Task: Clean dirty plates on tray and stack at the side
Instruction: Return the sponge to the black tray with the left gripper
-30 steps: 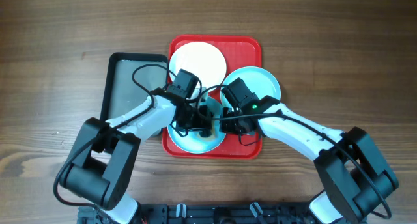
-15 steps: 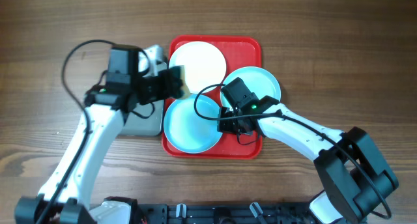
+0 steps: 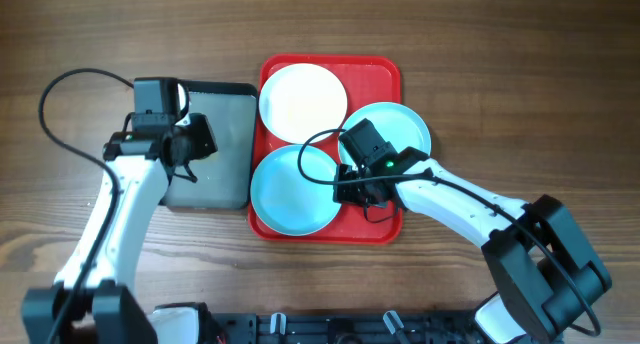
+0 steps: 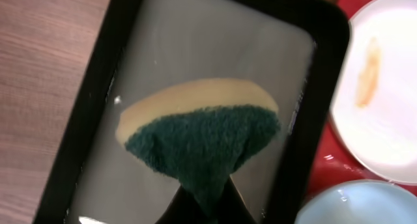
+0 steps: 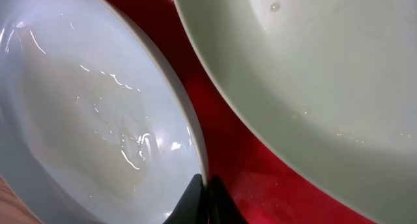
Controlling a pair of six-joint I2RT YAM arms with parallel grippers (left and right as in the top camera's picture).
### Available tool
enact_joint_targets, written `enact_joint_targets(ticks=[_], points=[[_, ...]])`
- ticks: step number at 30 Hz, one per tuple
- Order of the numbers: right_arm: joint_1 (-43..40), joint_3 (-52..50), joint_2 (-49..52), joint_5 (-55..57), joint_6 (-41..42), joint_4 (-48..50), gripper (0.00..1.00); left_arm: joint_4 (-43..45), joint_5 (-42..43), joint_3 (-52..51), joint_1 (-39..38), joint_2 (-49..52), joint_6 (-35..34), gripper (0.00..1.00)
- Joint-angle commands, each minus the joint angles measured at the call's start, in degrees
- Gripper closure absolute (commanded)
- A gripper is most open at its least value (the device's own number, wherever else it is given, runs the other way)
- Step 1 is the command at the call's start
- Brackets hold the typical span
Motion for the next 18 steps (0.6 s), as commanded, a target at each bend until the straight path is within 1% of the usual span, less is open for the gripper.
enact_joint_targets(ticks=[1,5,10,13,14,16,17,18], points=[[0.39,0.37,0.76,-1.18,0.04,0.35,0.96,7.21,-2.03,-0.59,0.72,5.79,1.99,0.96],[0.39,0.37,0.76,-1.16,0.02,0.35,0.96,15.93,-0.48,-0.57,0.70,11.47,1.99,0.96],[0.39,0.37,0.76,-1.16,0.02,0.42,0.96,21.49,0.72,-0.57,0.68,17.16,1.99,0.96],[0.39,0.37,0.76,-1.18,0.04,0.44,0.96,23.82,0.74,-0.57,0.68,19.96,1.97,0.93],[0.39,0.37,0.76,-1.18,0.07,0.44,0.96,24.41,0.74,-0.57,0.68,20.50,1.95,0.89],[0.39,0.37,0.76,-1.16,0.07,0.44,0.96,24.92,0.74,-0.57,0.68,20.59,1.95,0.60],[0.39,0.37,0.76,-1.16,0.07,0.44,0.95,25.24,0.74,-0.57,0.68,20.33,1.95,0.55],[0.39,0.37,0.76,-1.16,0.07,0.46,0.94,25.57,0.72,-0.55,0.68,19.96,1.97,0.52]])
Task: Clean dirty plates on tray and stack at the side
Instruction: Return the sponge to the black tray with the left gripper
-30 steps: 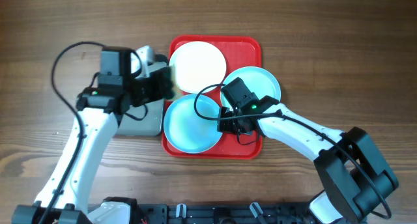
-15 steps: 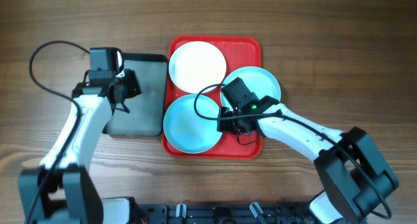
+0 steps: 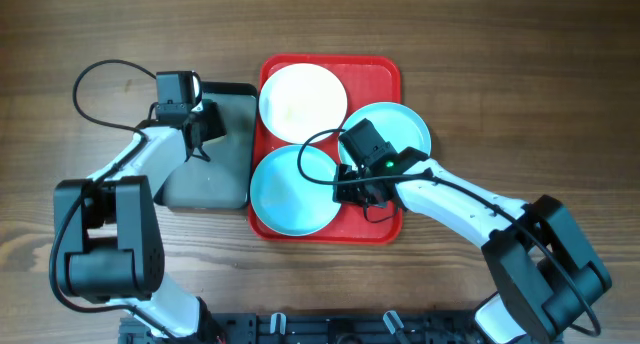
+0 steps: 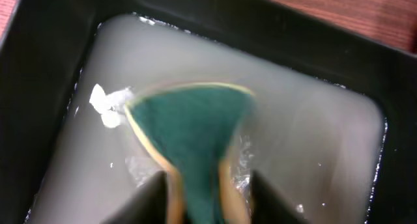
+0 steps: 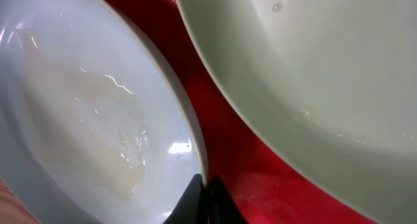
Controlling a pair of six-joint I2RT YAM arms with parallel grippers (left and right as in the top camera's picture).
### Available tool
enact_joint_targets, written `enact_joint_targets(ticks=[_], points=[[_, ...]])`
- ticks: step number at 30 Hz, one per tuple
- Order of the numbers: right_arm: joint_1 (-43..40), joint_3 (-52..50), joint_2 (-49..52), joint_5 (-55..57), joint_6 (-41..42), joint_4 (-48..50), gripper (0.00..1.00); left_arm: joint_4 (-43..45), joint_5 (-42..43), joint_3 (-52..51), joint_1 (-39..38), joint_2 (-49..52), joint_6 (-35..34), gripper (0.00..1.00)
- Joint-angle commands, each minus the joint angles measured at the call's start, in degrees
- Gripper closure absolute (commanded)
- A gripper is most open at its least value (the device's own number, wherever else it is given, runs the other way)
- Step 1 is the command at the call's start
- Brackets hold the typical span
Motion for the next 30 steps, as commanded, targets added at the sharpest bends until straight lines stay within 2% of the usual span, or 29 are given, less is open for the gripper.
enact_joint_targets(ticks=[1,4,5,6,8,11,12,16,21,30], points=[[0.33,0.37,0.76,-1.16,0.07,0.33,0.92,1.25,0.66,-0.02,0.26,-0.94,0.55,0.49],[0.33,0.37,0.76,-1.14,0.04,0.33,0.74,1.33,0.68,0.66,0.26,-4.68,0.55,0.39],[0.33,0.37,0.76,-1.14,0.04,0.33,0.69,1.38,0.66,0.79,0.26,-6.47,0.55,0.32],[0.33,0.37,0.76,-1.14,0.04,0.33,0.64,1.42,0.66,0.87,0.26,-8.55,0.55,0.31],[0.33,0.37,0.76,-1.03,0.04,0.33,0.58,1.44,0.66,1.16,0.26,-13.53,0.52,0.28],[0.33,0.37,0.90,0.04,0.20,0.31,0.57,1.99,0.63,1.18,0.31,-22.99,0.37,0.10],[0.33,0.37,1.36,0.17,0.35,0.33,0.57,2.32,0.37,1.18,0.31,-26.80,0.37,0.00],[0.33,0.39,2.62,-0.13,1.66,0.81,0.64,2.43,0.00,1.18,0.31,-33.03,0.37,0.00],[0.33,0.39,2.64,-0.11,1.68,1.57,0.96,1.42,0.00,1.14,0.31,-34.10,0.37,0.00],[0.33,0.57,1.07,-1.16,1.46,0.72,0.96,-10.34,0.00,1.14,0.31,-34.10,0.35,0.00]])
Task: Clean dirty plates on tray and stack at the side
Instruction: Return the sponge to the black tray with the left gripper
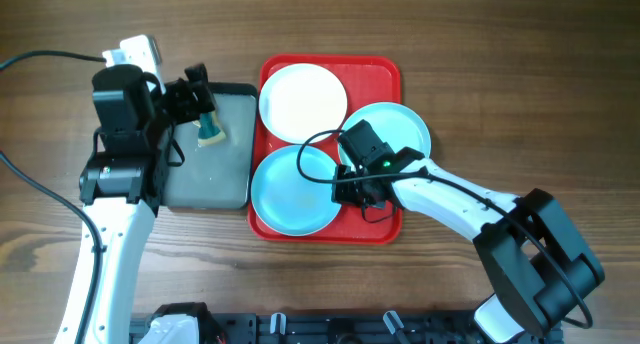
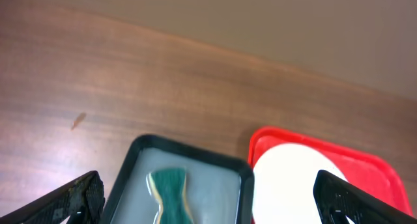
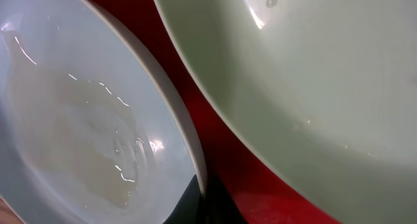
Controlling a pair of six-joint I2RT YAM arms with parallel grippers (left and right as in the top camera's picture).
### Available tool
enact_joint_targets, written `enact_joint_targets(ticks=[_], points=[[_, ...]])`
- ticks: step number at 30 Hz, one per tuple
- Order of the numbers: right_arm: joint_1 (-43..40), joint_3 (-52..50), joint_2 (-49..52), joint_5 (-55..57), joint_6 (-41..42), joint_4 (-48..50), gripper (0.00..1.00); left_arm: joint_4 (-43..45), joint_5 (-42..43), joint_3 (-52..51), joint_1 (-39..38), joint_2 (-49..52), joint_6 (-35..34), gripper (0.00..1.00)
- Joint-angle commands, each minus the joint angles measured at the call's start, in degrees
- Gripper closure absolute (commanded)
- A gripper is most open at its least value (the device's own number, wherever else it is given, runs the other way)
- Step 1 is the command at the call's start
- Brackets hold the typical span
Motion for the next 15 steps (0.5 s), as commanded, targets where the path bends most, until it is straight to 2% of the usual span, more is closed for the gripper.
enact_joint_targets(ticks=[1,7,15], points=[[0.28,0.57,-1.29,-0.85,0.00,-0.26,0.96,-3.39,-0.33,0.33,0.31,0.00,0.31,0.00],[0.28,0.98,-2.38,-0.63,-1.57,-1.46,0.96,-7.98,-0.33,0.33,0.31,0.00,0.31,0.00],[0.28,9.53,-2.38,4.17,-5.55,-11.54,0.96,-9.07,-0.33,0.33,0.31,0.00,0.31,0.00]])
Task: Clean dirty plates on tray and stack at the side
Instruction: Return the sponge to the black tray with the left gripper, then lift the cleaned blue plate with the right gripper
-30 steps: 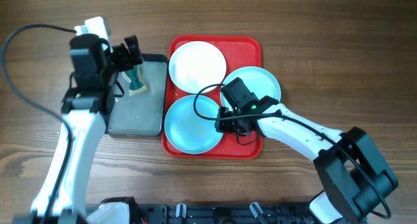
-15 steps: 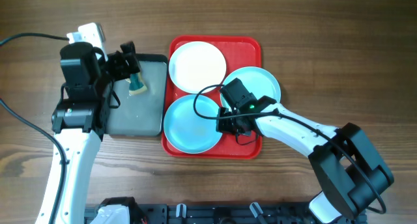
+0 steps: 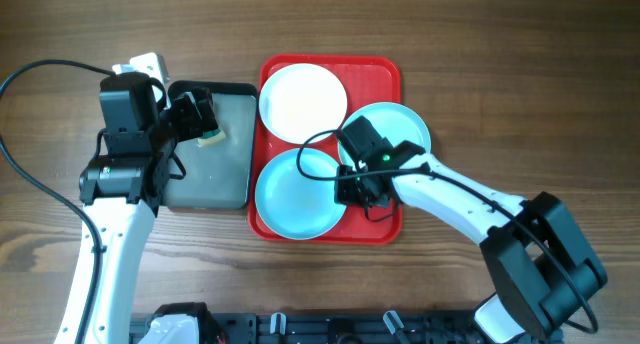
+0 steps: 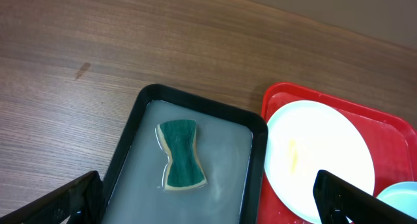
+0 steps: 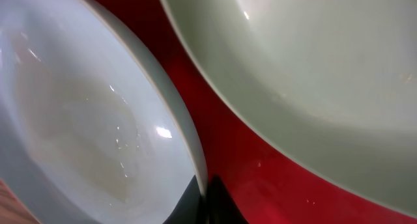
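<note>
On the red tray (image 3: 385, 76) lie a white plate (image 3: 303, 102) with a yellow smear (image 4: 294, 155), a light blue plate (image 3: 298, 194) and a pale green plate (image 3: 400, 129). My right gripper (image 3: 350, 189) is shut on the blue plate's right rim (image 5: 199, 165), next to the green plate (image 5: 313, 74). A green-and-yellow sponge (image 4: 181, 154) lies loose in the water of the black tub (image 4: 257, 129). My left gripper (image 4: 208, 185) hangs above the tub, wide open and holding nothing, with the sponge ahead of its fingers (image 4: 75, 201).
The black tub (image 3: 235, 194) stands against the tray's left side. Bare wooden table (image 3: 520, 84) lies to the right of the tray and behind it. A black cable (image 3: 40, 69) loops over the table at the far left.
My left gripper, still open, has shifted a little over the tub, so its camera now looks down on the whole sponge. The blue plate has shifted slightly right in my shut right gripper.
First my left gripper held the sponge above the tub. Then the sponge was in the water at the tub's far end. After that the gripper was open and higher, with the sponge left in the tub. My right gripper stayed shut on the blue plate's rim throughout.
</note>
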Controlling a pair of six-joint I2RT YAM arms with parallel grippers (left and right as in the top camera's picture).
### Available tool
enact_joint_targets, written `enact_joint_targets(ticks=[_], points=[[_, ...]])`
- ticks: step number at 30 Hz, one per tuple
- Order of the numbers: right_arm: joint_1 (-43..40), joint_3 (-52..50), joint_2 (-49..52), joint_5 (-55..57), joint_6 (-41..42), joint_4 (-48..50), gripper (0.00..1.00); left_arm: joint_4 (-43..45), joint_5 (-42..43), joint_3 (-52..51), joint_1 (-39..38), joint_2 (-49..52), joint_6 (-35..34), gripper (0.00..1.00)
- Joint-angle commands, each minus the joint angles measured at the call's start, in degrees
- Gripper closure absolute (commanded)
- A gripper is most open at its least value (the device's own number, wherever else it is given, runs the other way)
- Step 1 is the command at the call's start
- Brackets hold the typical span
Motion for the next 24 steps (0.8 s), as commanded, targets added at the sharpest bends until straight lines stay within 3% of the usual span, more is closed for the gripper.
enact_joint_targets(ticks=[1,12,24], points=[[0.28,5.66,-1.62,2.62,-2.95,-2.58,0.96,-0.09,-0.35,0.33,0.31,0.00,0.31,0.00],[0.28,15.02,-1.62,6.38,-5.90,-7.80,0.96,-0.09,-0.35,0.33,0.31,0.00,0.31,0.00],[3.98,15.28,2.84,13.00,-6.69,12.33,0.96,-0.09,-0.35,0.33,0.31,0.00,0.31,0.00]])
